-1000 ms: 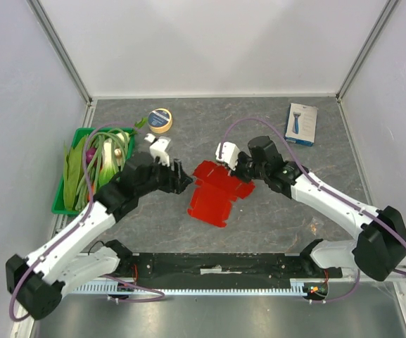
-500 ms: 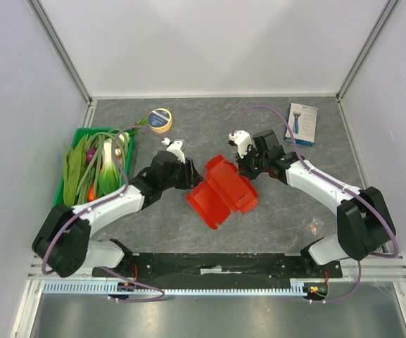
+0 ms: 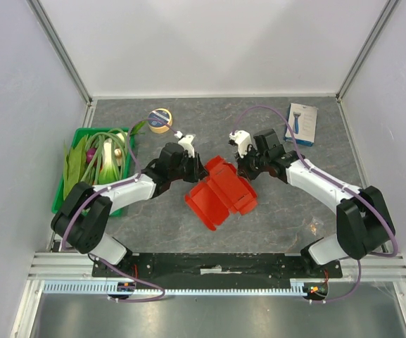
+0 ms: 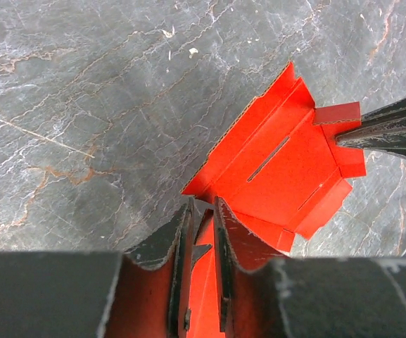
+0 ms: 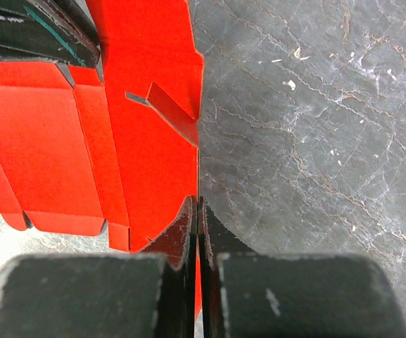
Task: Fold the paper box
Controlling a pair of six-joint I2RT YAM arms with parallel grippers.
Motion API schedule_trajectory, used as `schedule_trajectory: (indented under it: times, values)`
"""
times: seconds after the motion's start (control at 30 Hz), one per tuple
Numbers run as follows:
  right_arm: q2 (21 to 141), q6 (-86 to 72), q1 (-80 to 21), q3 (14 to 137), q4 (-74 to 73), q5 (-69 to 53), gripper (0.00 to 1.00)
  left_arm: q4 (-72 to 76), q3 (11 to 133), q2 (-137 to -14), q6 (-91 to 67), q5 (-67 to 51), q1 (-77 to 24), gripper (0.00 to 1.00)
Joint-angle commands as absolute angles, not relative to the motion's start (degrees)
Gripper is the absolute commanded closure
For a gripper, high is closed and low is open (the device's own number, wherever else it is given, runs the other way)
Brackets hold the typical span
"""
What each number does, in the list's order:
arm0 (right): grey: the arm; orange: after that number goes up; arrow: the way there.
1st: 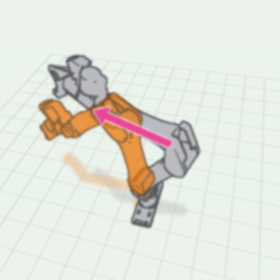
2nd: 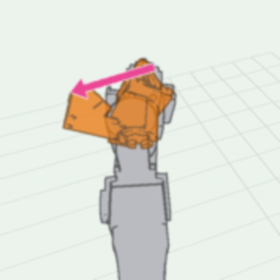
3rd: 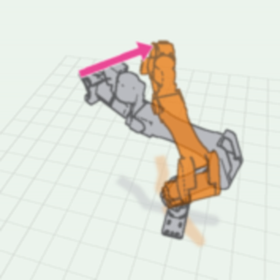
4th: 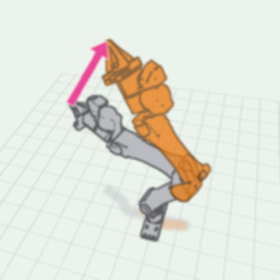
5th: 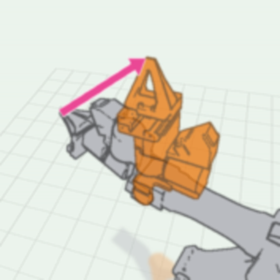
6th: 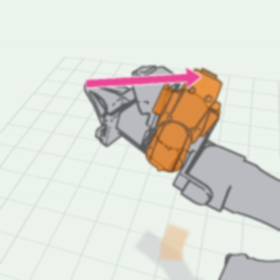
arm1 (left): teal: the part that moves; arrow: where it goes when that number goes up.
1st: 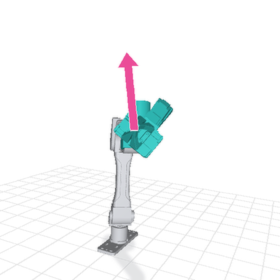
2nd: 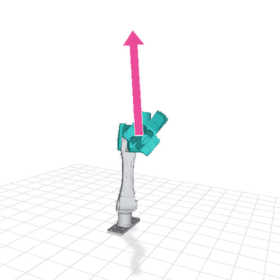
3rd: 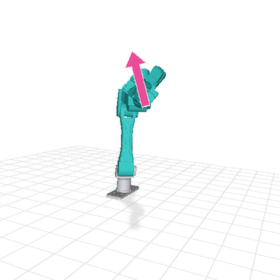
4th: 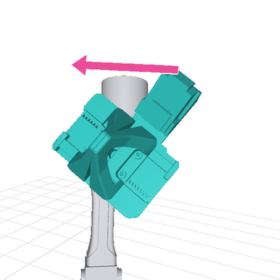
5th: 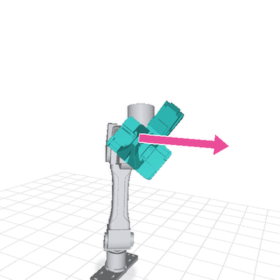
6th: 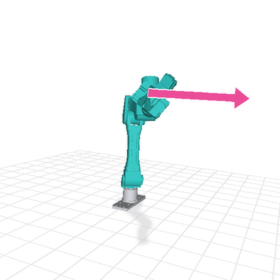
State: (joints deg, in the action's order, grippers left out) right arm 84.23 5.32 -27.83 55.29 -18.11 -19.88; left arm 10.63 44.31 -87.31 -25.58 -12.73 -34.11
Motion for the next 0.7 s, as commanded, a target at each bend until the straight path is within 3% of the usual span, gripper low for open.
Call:
schedule_trajectory:
  times: [0.0,0.1,0.27,0.4,0.53,0.67]
  values:
    - [85.3,3.7,-27.5,58.0,-17.5,-21.0,1.00,13.0,45.5,-86.2,-22.9,-14.0,-35.0,0.77]
    - [85.6,3.2,-27.5,58.1,-17.3,-21.5,1.00,11.7,45.7,-86.0,-22.3,-12.2,-36.3,0.69]
    - [86.5,2.3,-27.5,58.4,-16.8,-21.9,1.00,8.0,47.2,-86.7,-21.4,-7.0,-39.0,0.71]
    - [86.7,1.1,-27.6,58.5,-16.4,-22.2,1.00,4.5,49.0,-87.4,-19.8,2.0,-43.9,0.84]
    - [86.8,-2.0,-27.5,58.2,-15.8,-21.1,1.00,3.6,49.7,-88.1,-18.7,17.6,-49.6,0.88]
    - [86.4,-7.8,-27.7,57.1,-13.6,-20.0,1.00,10.1,48.3,-91.2,-16.4,25.9,-54.2,0.93]
